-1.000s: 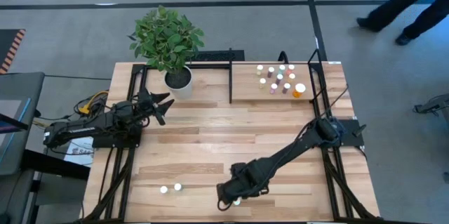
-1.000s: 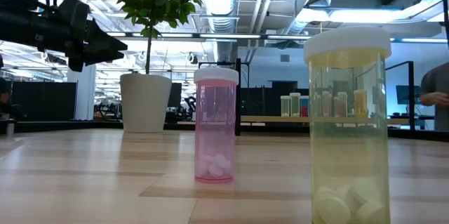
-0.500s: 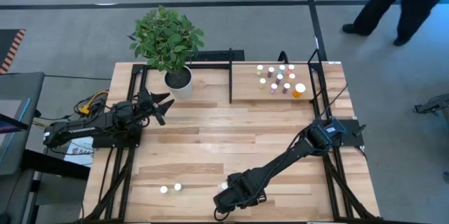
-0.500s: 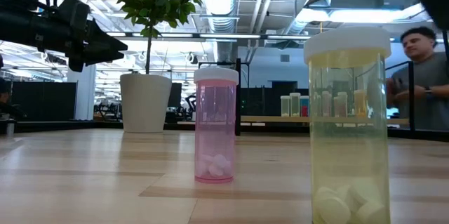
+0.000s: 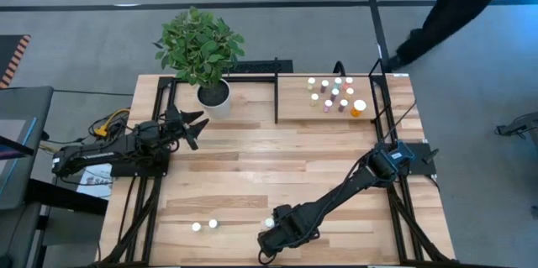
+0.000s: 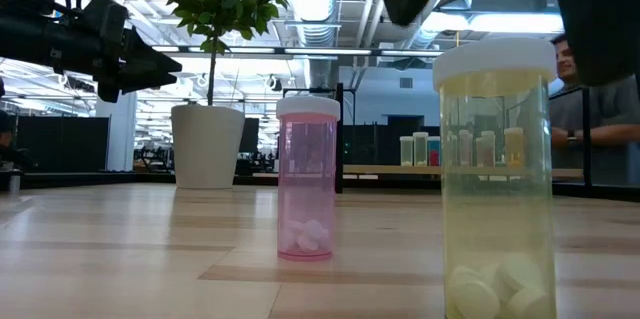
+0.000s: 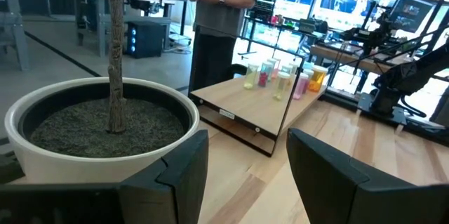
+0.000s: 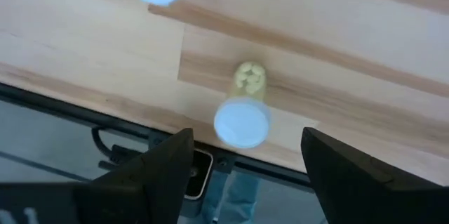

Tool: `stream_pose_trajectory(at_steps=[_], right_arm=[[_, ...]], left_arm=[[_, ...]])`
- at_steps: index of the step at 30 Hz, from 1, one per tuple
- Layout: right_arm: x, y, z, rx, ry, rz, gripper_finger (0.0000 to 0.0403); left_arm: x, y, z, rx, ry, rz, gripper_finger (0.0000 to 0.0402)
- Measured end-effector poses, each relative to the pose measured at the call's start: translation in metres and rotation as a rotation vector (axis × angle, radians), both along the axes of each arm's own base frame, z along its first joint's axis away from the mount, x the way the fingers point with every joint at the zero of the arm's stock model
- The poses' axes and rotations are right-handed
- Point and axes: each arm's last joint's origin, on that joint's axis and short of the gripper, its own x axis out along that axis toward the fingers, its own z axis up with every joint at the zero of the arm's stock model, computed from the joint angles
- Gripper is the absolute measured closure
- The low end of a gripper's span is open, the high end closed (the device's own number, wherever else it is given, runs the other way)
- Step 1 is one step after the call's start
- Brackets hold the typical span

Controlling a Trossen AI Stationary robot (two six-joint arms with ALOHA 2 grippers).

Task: Pick and place medicine bottles onto shelf by color
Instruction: Put the right yellow pill bottle on the shelf

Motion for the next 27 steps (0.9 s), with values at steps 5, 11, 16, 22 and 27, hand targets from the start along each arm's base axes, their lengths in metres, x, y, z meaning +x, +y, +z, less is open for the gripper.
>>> stream_pose_trajectory(at_steps=[5, 11, 16, 22, 27], right_arm=[[-0.001, -0.001, 0.000, -0.020, 0.000, -0.004, 0.0117], [-0.001, -0.001, 0.000, -0.039, -0.009, -0.002, 0.0117], [-0.001, 0.000, -0.002, -0.040, -0.009, -0.002, 0.0117], [0.007, 0.005, -0.024, -0.001, 0.016, -0.006, 0.0117], [0.009, 0.005, -0.029, 0.004, 0.026, -0.010, 0.0117]], left_arm=[[0.000, 0.000, 0.000, 0.000, 0.000, 0.000, 0.0220], [0.000, 0.000, 0.000, 0.000, 0.000, 0.000, 0.0220], [0.000, 0.000, 0.000, 0.000, 0.000, 0.000, 0.0220], [0.000, 0.000, 0.000, 0.000, 0.000, 0.000, 0.0220], [0.000, 0.000, 0.000, 0.000, 0.000, 0.000, 0.0220]])
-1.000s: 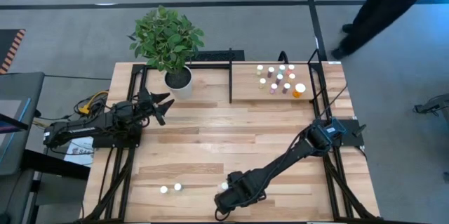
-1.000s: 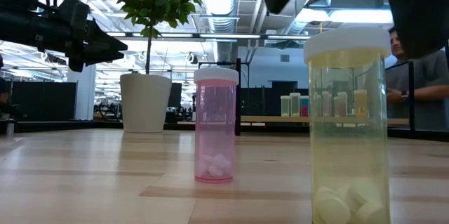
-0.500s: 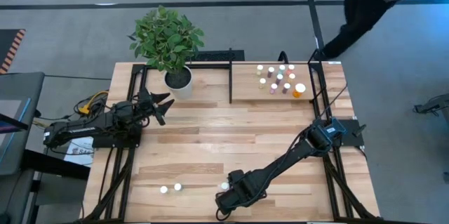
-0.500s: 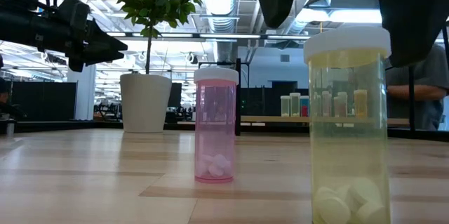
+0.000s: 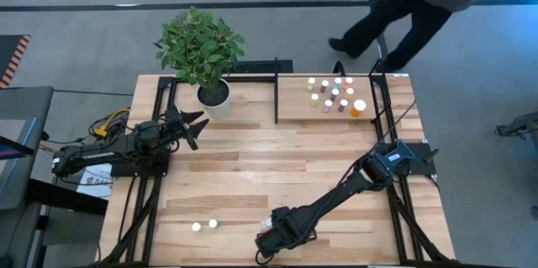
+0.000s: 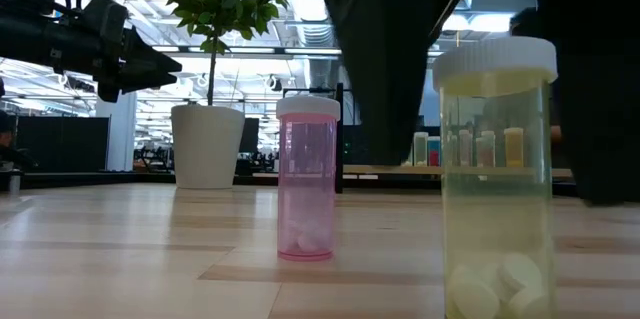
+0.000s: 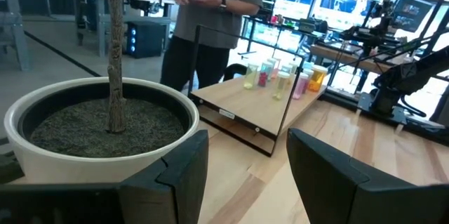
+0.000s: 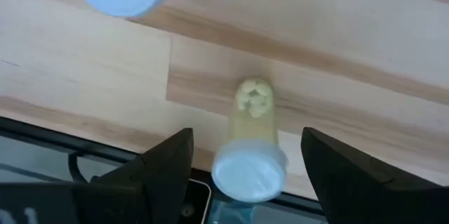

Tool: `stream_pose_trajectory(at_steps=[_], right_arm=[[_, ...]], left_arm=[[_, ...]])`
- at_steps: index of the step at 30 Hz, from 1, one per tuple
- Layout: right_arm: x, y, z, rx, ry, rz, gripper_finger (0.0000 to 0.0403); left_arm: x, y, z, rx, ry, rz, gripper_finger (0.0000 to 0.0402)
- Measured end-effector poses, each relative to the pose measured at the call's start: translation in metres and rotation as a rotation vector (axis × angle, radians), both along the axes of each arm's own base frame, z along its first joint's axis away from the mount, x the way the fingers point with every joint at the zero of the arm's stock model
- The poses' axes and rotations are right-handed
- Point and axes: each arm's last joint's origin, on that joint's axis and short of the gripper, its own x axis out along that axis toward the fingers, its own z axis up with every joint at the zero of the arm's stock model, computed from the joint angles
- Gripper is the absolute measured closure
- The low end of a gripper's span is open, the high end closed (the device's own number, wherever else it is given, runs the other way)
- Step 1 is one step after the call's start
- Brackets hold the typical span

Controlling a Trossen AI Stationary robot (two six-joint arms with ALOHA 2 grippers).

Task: Pick and place medicine bottles onto shelf by color
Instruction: Put the right yellow pill bottle on the shelf

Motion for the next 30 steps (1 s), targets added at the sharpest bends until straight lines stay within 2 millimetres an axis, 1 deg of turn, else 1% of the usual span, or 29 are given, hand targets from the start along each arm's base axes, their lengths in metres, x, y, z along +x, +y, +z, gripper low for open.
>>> stream_pose_trajectory(at_steps=[20, 24, 30], right_arm=[[0.0016, -0.0018, -0.0011, -0.010, -0.003, -0.022, 0.0119], [0.0028, -0.0035, -0.0011, -0.009, -0.003, -0.033, 0.0135], [0.0028, -0.0032, -0.0011, -0.005, 0.001, -0.049, 0.0181]], left_arm=[[0.0000, 0.0000, 0.0000, 0.000, 0.000, 0.000, 0.0220], [0.0000, 0.0000, 0.0000, 0.000, 0.000, 0.000, 0.0220], [0.0000, 0.0000, -0.0001, 0.000, 0.000, 0.000, 0.0220]])
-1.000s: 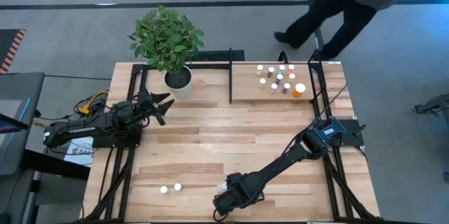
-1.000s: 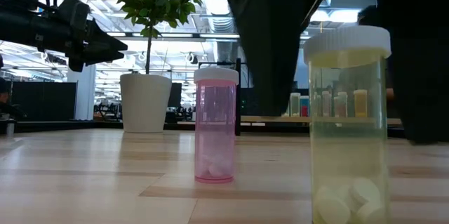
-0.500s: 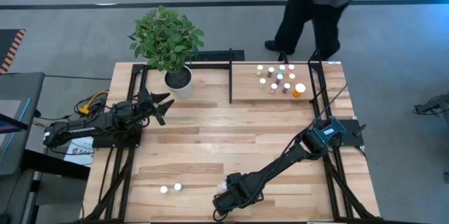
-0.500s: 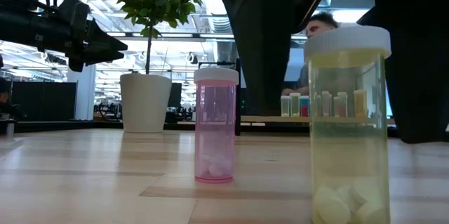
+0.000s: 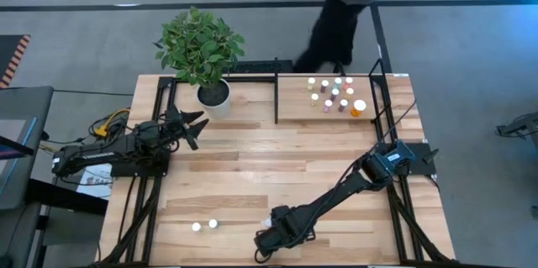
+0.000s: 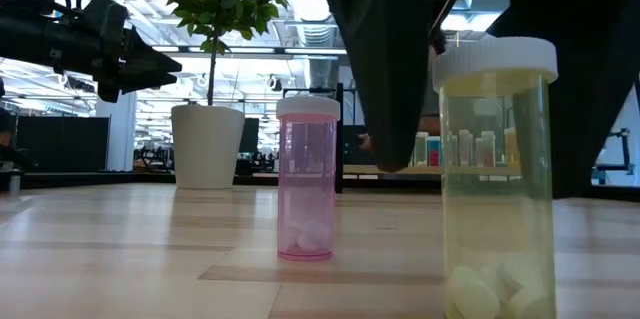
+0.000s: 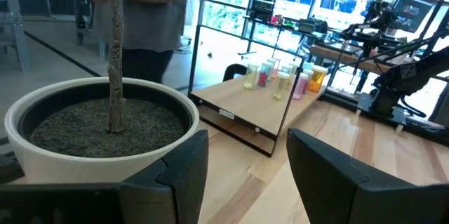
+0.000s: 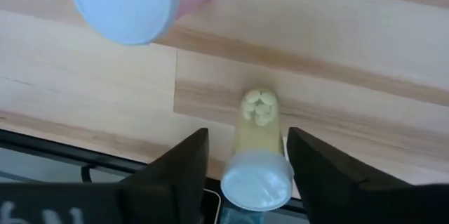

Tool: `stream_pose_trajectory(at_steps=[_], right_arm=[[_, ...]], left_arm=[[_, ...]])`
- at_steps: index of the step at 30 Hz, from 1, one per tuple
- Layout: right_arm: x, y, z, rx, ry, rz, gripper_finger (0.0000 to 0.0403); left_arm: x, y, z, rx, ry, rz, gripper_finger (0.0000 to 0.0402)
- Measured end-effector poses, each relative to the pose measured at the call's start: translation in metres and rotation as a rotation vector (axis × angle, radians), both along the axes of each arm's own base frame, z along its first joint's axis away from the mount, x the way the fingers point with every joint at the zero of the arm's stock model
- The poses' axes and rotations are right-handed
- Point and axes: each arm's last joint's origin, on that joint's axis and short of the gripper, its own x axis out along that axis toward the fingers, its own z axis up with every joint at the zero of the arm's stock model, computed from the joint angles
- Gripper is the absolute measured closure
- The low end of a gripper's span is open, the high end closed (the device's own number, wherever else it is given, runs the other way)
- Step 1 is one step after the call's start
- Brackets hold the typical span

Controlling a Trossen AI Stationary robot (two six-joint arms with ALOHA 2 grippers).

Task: Pick and place medicine bottles onto shelf by color
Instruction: Put the right yellow pill bottle on the shelf

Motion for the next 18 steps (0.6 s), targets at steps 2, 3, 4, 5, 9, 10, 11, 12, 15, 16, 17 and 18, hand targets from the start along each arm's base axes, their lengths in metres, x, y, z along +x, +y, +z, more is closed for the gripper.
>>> stream_pose_trajectory(at_steps=[2, 3, 4, 5, 9, 10, 11, 12, 15, 16, 17, 18], right_arm=[[0.0001, -0.0002, 0.0000, 0.001, 0.001, -0.005, 0.0197], [0.0001, -0.0002, 0.0000, 0.001, 0.002, -0.005, 0.0205], [-0.0001, 0.0001, 0.0000, 0.001, 0.002, -0.005, 0.0213], [0.0000, 0.0001, 0.0000, 0.002, 0.002, -0.007, 0.0221], [0.0000, 0.0000, 0.0001, 0.013, 0.012, -0.025, 0.0248], [-0.0001, 0.0002, 0.0001, 0.014, 0.013, -0.024, 0.0253], [-0.0002, 0.0003, 0.0001, 0.017, 0.015, -0.023, 0.0258], [-0.0002, 0.0003, 0.0001, 0.018, 0.016, -0.023, 0.0262], [-0.0008, 0.0000, 0.0012, 0.017, 0.019, -0.023, 0.0269], [-0.0011, -0.0002, 0.0017, 0.016, 0.020, -0.023, 0.0269], [-0.0014, -0.0010, 0.0026, 0.015, 0.022, -0.024, 0.0269], [-0.0019, -0.0033, 0.0049, 0.010, 0.030, -0.027, 0.0269]], left_arm=[[0.0000, 0.0000, 0.0000, 0.000, 0.000, 0.000, 0.0220], [0.0000, 0.0000, 0.0001, 0.000, 0.000, 0.000, 0.0220], [0.0000, 0.0000, 0.0001, 0.000, 0.000, 0.000, 0.0220], [0.0000, 0.0000, 0.0000, 0.000, 0.000, 0.000, 0.0220], [0.0000, 0.0000, 0.0001, 0.000, 0.000, 0.000, 0.0220], [0.0000, 0.0000, 0.0001, 0.000, 0.000, 0.000, 0.0220], [0.0000, 0.0000, 0.0001, 0.000, 0.000, 0.000, 0.0220], [0.0000, 0.0000, 0.0001, 0.000, 0.000, 0.000, 0.0220], [0.0000, 0.0000, 0.0001, 0.000, 0.000, 0.000, 0.0220], [0.0000, 0.0000, 0.0000, 0.000, 0.000, 0.000, 0.0220], [0.0000, 0.0000, 0.0001, 0.000, 0.000, 0.000, 0.0220], [0.0000, 0.0000, 0.0000, 0.000, 0.000, 0.000, 0.0220]])
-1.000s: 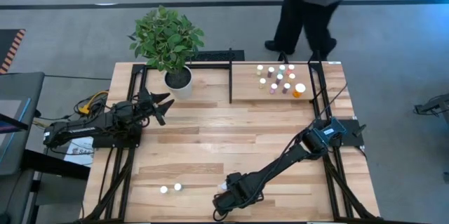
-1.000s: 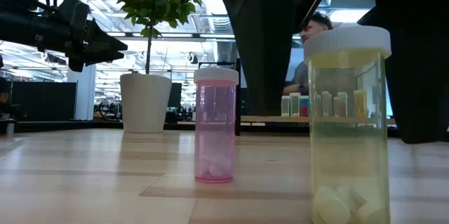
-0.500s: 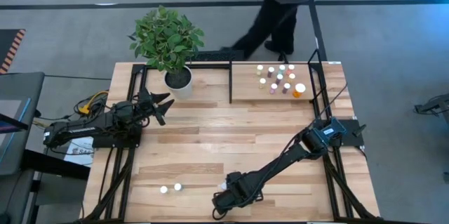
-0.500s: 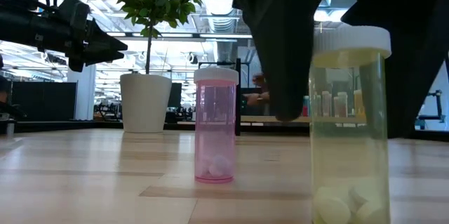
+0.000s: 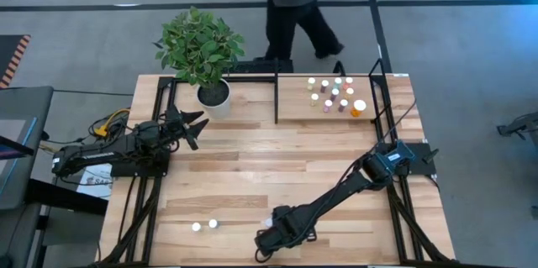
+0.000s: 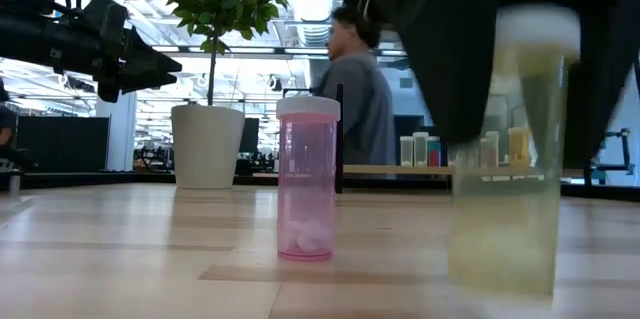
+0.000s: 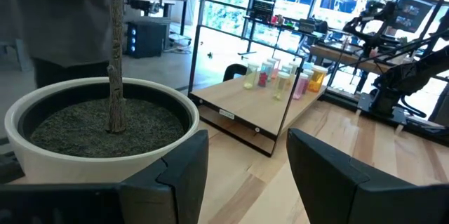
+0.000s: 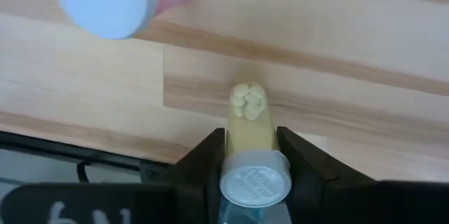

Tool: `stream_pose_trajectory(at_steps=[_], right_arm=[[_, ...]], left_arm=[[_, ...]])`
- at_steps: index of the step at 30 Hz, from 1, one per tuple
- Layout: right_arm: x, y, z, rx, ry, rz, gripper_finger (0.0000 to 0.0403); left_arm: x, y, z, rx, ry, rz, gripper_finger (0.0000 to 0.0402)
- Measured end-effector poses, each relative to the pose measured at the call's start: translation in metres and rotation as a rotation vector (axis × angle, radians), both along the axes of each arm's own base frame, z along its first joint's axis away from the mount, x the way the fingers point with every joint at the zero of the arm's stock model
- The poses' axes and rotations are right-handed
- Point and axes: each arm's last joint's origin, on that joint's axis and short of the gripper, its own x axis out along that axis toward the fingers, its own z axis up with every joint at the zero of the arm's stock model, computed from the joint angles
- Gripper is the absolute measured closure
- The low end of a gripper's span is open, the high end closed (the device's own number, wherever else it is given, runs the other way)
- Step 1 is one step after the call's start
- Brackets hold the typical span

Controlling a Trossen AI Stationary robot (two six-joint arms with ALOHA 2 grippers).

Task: Pick and place medicine bottles onto shelf by color
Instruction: Put the right yellow pill bottle on the shelf

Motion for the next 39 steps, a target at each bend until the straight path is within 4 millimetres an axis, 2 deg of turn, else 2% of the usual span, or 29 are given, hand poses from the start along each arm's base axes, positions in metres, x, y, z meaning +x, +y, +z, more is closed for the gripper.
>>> stream_pose_trajectory(at_steps=[3, 8, 17, 22, 25, 30, 34, 39], right_arm=[[-0.002, -0.005, 0.015, 0.000, -0.008, -0.002, 0.0268], [-0.015, -0.024, 0.053, -0.072, -0.028, -0.008, 0.0270], [-0.066, -0.089, 0.143, -0.303, -0.009, -0.077, 0.0269], [-0.089, -0.127, 0.170, -0.360, -0.048, -0.146, 0.0269], [-0.101, -0.155, 0.171, -0.377, -0.016, -0.232, 0.0269], [-0.121, -0.197, 0.153, -0.358, 0.089, -0.337, 0.0269], [-0.137, -0.225, 0.140, -0.308, 0.146, -0.431, 0.0269], [-0.149, -0.257, 0.131, -0.282, 0.123, -0.547, 0.0269]], left_arm=[[0.000, 0.000, 0.000, 0.000, 0.000, 0.000, 0.0220], [0.000, 0.000, 0.000, 0.000, 0.000, 0.000, 0.0220], [0.000, 0.000, 0.000, 0.000, 0.000, 0.000, 0.0220], [0.000, 0.000, 0.000, 0.000, 0.000, 0.000, 0.0220], [0.000, 0.000, 0.000, 0.000, 0.000, 0.000, 0.0220], [0.000, 0.000, 0.000, 0.000, -0.001, 0.000, 0.0220], [0.000, 0.000, 0.000, 0.000, 0.000, 0.000, 0.0220], [0.000, 0.000, 0.000, 0.000, -0.001, 0.000, 0.0220]])
